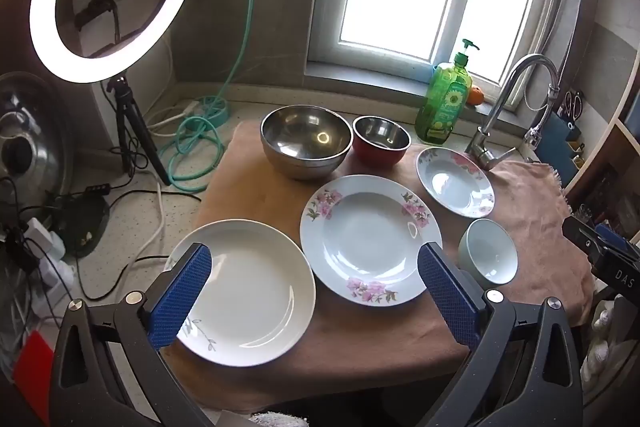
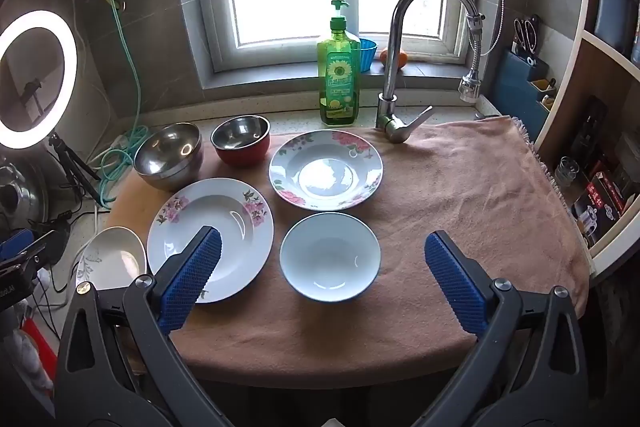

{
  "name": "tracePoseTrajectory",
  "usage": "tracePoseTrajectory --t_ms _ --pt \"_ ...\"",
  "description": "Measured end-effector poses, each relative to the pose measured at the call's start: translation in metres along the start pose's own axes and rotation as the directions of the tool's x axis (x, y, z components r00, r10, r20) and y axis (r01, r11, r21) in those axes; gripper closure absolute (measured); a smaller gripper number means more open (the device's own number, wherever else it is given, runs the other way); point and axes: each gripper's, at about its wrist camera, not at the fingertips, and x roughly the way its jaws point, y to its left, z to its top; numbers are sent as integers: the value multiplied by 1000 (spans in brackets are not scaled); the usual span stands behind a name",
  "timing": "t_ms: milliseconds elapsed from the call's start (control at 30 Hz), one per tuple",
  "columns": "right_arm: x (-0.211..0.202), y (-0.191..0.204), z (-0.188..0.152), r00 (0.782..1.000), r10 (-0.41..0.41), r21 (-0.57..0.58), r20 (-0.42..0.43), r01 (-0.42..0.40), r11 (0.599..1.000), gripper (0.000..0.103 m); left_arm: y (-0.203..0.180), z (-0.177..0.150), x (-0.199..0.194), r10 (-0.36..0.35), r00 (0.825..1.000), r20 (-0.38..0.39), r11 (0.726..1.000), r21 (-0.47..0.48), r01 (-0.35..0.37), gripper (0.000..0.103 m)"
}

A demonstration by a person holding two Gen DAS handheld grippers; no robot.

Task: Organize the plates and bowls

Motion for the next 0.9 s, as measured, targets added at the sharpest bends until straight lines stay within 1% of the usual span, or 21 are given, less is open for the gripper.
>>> tracePoseTrajectory --t_ms 67,333,400,567,633,900 --pt "-2 -1 0 1000 14 14 19 -14 1000 0 1 0 0 5 1000 3 1000 -5 -5 1" --pt "-1 0 3 1000 1 19 5 -1 1000 0 1 1 0 7 1000 5 1000 1 -7 1" --pt "-1 -2 3 1000 2 25 -1 -2 1000 0 -1 0 3 -10 1000 4 1000 -4 10 1" --pt "2 -2 1 1000 6 27 -1 -6 1000 0 0 0 3 -13 1000 5 1000 -1 13 1" --pt "4 5 -2 1000 -3 18 -3 4 1000 0 0 1 3 -15 1000 4 1000 -1 15 1" --pt "5 4 0 1000 -4 18 -3 4 1000 0 0 4 3 -17 1000 6 1000 3 17 1"
